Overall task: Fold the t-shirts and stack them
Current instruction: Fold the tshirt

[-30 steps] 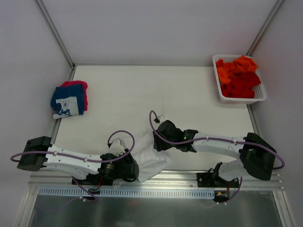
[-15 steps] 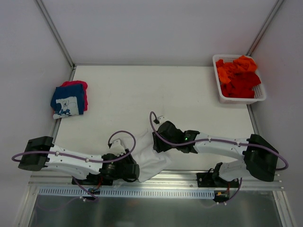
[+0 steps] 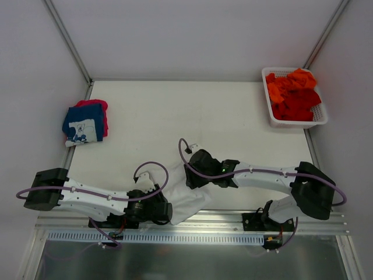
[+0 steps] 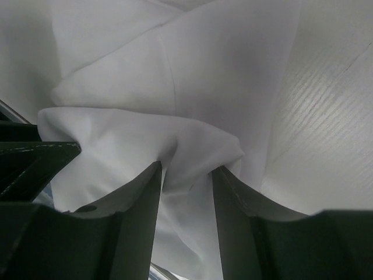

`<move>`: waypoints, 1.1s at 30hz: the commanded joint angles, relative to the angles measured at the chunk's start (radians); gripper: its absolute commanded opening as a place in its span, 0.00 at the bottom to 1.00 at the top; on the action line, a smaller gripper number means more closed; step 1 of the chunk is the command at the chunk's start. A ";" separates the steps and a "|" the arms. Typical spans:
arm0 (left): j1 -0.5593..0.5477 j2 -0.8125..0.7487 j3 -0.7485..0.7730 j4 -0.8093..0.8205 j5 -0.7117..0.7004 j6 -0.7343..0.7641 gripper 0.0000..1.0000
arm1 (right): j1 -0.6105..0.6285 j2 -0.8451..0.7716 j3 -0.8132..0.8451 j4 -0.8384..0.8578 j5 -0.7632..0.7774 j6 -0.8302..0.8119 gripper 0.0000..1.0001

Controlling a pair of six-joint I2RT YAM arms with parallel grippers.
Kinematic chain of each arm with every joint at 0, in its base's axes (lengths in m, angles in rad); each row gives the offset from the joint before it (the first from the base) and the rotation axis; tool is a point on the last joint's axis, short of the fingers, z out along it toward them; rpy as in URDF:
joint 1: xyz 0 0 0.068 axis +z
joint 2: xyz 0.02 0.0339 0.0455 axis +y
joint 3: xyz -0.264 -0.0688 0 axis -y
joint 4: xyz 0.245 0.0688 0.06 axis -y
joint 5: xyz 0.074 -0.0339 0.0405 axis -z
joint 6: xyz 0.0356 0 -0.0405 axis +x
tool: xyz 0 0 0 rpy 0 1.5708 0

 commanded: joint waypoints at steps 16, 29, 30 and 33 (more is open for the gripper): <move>-0.001 -0.007 -0.036 0.000 -0.017 -0.016 0.00 | 0.005 0.031 0.023 0.025 0.018 -0.017 0.03; -0.001 0.034 0.004 -0.003 -0.026 -0.001 0.00 | -0.004 -0.081 0.049 -0.034 0.086 -0.065 0.00; -0.001 0.034 0.008 -0.003 -0.028 0.002 0.00 | -0.009 -0.082 0.055 -0.040 0.086 -0.069 0.00; -0.001 0.040 0.022 -0.008 -0.034 0.009 0.00 | -0.030 -0.079 0.073 -0.054 0.078 -0.089 0.00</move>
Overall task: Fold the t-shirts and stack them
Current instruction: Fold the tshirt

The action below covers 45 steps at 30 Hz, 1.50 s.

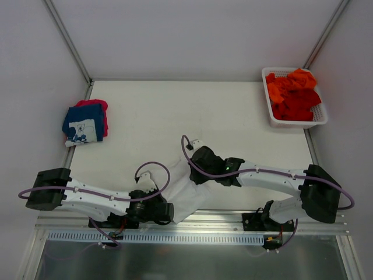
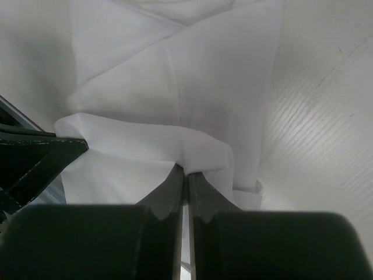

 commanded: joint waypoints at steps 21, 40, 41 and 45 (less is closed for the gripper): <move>0.011 0.153 0.288 -0.455 -0.153 -0.104 0.00 | -0.072 0.092 0.159 -0.013 -0.016 -0.095 0.00; 0.076 0.051 0.307 -0.614 -0.236 -0.138 0.00 | -0.093 0.123 0.274 -0.015 -0.043 -0.134 0.00; 0.077 0.056 0.313 -0.619 -0.241 -0.140 0.00 | -0.095 0.121 0.276 -0.015 -0.042 -0.135 0.00; 0.086 0.074 0.342 -0.638 -0.258 -0.141 0.00 | -0.110 0.127 0.296 -0.013 -0.049 -0.144 0.00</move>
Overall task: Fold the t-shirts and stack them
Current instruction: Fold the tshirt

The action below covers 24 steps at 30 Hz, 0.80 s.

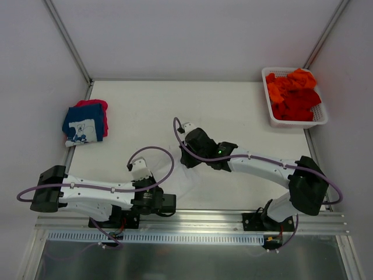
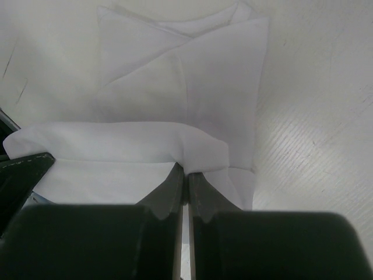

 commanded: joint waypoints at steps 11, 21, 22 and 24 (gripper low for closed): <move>0.084 -0.007 0.054 -0.144 -0.078 -0.089 0.00 | -0.056 0.065 0.157 0.002 -0.042 -0.060 0.00; 0.167 -0.033 0.059 -0.157 -0.101 -0.052 0.00 | -0.084 0.154 0.255 0.000 -0.108 -0.076 0.00; 0.170 -0.035 0.059 -0.158 -0.102 -0.050 0.00 | -0.088 0.158 0.261 0.000 -0.111 -0.077 0.00; 0.181 -0.037 0.057 -0.155 -0.104 -0.050 0.00 | -0.091 0.177 0.281 0.000 -0.119 -0.080 0.00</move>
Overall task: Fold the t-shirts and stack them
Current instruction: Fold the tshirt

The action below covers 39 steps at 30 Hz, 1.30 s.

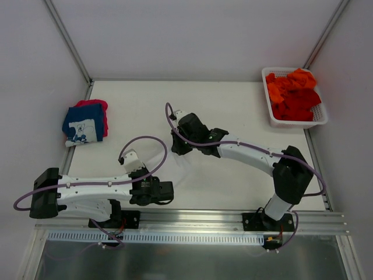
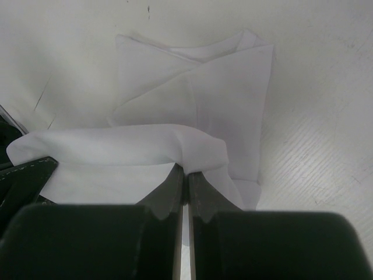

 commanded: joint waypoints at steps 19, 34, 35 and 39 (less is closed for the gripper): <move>0.225 -0.045 0.011 0.104 -0.046 0.149 0.00 | -0.073 0.213 0.281 0.060 -0.156 -0.021 0.00; 0.561 -0.248 -0.135 0.580 0.069 0.675 0.00 | -0.096 0.290 0.367 0.069 -0.226 -0.018 0.00; 0.573 -0.248 -0.135 0.585 0.068 0.688 0.00 | -0.098 0.296 0.373 0.069 -0.235 -0.016 0.00; 0.618 -0.211 -0.115 0.615 0.061 0.748 0.00 | -0.104 0.342 0.415 0.069 -0.268 -0.012 0.00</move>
